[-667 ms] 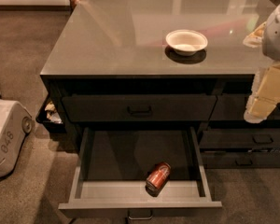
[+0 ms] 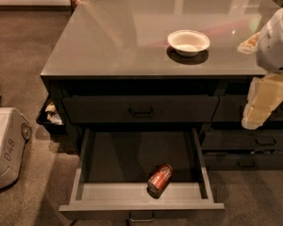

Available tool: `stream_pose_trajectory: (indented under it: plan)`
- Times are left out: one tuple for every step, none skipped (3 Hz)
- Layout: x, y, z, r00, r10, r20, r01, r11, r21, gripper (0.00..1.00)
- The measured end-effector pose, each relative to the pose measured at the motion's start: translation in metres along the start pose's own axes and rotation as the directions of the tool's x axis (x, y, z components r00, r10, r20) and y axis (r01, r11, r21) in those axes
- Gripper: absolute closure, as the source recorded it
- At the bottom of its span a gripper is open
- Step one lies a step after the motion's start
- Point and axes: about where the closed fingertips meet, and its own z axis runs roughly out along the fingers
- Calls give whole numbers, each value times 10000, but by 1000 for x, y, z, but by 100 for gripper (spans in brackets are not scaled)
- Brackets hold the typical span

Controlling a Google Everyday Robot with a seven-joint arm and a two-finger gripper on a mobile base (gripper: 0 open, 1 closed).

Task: Pick coke can from middle drawer and place on counter

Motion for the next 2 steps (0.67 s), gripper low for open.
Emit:
stream_pose_trajectory:
  plan:
    - [0, 7, 38, 9908, -1351, 18, 1351, 9908, 60, 0]
    - [-2, 18, 88, 9492, -3146, 64, 3144, 9491, 181, 0]
